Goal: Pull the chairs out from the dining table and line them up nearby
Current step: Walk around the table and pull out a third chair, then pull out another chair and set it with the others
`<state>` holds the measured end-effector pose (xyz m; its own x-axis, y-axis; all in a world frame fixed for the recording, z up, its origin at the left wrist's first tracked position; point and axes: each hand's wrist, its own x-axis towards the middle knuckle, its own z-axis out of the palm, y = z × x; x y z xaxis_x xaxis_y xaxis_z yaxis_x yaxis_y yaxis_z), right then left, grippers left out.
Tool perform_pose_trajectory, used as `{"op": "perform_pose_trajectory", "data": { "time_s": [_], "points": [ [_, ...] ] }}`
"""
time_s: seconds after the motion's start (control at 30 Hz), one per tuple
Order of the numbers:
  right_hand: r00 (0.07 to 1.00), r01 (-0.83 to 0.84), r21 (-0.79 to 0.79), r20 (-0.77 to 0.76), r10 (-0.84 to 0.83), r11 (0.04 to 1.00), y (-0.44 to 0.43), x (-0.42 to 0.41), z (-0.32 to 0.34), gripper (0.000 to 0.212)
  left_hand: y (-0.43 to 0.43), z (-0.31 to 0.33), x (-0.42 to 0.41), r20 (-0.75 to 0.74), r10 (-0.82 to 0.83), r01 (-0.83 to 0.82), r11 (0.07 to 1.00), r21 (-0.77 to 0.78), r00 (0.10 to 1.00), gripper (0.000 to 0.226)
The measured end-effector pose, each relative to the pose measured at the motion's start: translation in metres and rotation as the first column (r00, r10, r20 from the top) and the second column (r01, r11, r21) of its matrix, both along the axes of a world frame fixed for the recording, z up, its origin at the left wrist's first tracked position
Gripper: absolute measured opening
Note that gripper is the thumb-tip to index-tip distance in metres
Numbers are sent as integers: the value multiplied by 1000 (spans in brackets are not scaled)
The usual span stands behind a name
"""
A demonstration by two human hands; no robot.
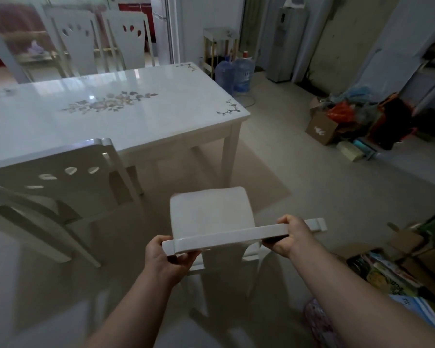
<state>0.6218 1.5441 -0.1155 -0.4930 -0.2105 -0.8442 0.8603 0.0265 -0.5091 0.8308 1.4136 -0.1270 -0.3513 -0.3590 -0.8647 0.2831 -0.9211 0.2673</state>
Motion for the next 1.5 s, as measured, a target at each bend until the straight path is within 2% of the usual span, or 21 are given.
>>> {"op": "perform_pose_trajectory", "data": {
  "time_s": [0.27, 0.4, 0.6, 0.73, 0.9, 1.03, 1.2, 1.27, 1.33, 1.4, 1.5],
  "points": [
    [997, 14, -45, 71, -11, 999, 40, 22, -4, 16, 36, -12, 17, 34, 47, -48, 999, 20, 998, 24],
    [998, 1, -34, 57, 1, 999, 50, 17, -1, 21, 53, -9, 15, 46, 56, -57, 998, 11, 997, 20],
    [997, 2, -15, 77, -1, 1000, 70, 11, -7, 18, 80, -10, 13, 43, 59, -61, 997, 37, 997, 18],
    [997, -33, -25, 70, 34, 999, 79, 12, -8, 19, 89, -3, 13, 100, 57, -61, 998, 30, 993, 17],
    [991, -128, -13, 42, 128, 992, 87, 14, -5, 21, 88, -3, 10, 182, 64, -70, 997, 30, 981, 19],
    [978, -209, 0, 22, 209, 978, 96, 17, 4, 19, 87, -3, 11, 291, 32, -26, 999, -24, 956, 41],
    [882, -470, 82, 6, 471, 879, 107, 24, 28, 33, 92, 18, 8, 402, -51, 115, 984, -138, 914, 34],
    [817, -575, 73, 8, 576, 815, 109, 27, 37, 45, 95, 31, 7, 405, -34, 115, 978, -177, 914, 37],
    [772, -635, 42, -9, 636, 772, 107, 32, 47, 41, 96, 43, 9, 404, 10, 90, 970, -228, 915, 41],
    [757, -650, 30, -51, 651, 759, 99, 35, 57, 36, 95, 53, 10, 407, 44, 69, 964, -259, 912, 44],
    [751, -653, -2, -133, 647, 757, 77, 48, 74, 43, 86, 63, 27, 384, 55, 52, 963, -265, 922, 47]
  ]
}}
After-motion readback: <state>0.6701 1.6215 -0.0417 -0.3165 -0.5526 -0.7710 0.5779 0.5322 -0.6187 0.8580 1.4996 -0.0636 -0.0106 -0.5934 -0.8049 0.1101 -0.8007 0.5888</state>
